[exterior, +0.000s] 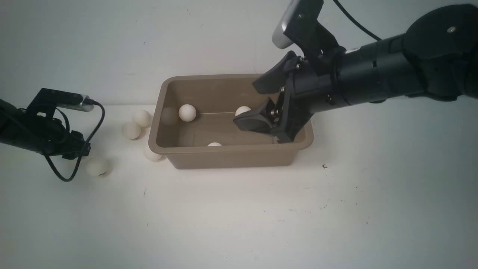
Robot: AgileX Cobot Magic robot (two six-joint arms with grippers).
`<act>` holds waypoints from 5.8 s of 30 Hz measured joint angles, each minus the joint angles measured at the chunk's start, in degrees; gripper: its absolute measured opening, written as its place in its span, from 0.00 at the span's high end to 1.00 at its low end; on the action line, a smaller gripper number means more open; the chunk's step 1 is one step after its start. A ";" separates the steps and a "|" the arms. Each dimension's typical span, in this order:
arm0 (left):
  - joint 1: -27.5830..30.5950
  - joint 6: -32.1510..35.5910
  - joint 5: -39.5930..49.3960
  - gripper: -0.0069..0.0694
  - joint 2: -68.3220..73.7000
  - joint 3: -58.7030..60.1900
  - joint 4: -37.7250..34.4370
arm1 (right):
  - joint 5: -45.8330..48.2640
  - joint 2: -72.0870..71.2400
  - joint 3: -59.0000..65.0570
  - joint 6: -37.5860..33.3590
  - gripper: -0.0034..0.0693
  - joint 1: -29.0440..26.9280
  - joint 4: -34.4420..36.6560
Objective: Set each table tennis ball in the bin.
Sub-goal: Use the left arm to clamp the table tennis ball closest to it, then use the left arm to put the table tennis ball into the box, then use the left arm to clamp the table tennis ball closest to it, then use the left arm to put the table tennis ball into the box, then use the left arm to clamp the table tennis ball closest to it
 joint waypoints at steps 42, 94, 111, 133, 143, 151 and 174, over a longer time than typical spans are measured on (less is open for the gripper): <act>-9.54 17.31 11.99 0.30 -14.73 -5.70 -13.79 | -0.56 0.00 0.00 -1.53 0.19 0.00 -1.80; -4.66 -21.13 25.17 0.38 -1.94 -5.81 17.12 | -0.55 0.00 0.00 -1.72 0.19 0.00 -2.77; -11.48 -23.98 22.24 0.45 1.08 -6.77 27.10 | -0.55 0.00 0.00 -2.76 0.19 0.00 -2.77; -14.47 8.03 25.28 0.45 -3.88 -15.01 -16.35 | -0.54 0.00 0.00 -3.04 0.19 0.00 -2.60; -19.19 18.25 24.86 0.29 4.45 -15.16 -17.94 | -0.54 0.00 0.00 -3.04 0.19 0.00 -2.60; -19.27 8.97 22.07 0.17 0.20 -19.47 -13.61 | -0.54 0.00 0.00 -3.04 0.19 0.00 -2.60; -13.37 6.46 37.99 0.24 -5.80 -22.82 22.99 | -0.47 0.00 0.00 -3.17 0.19 0.00 -3.03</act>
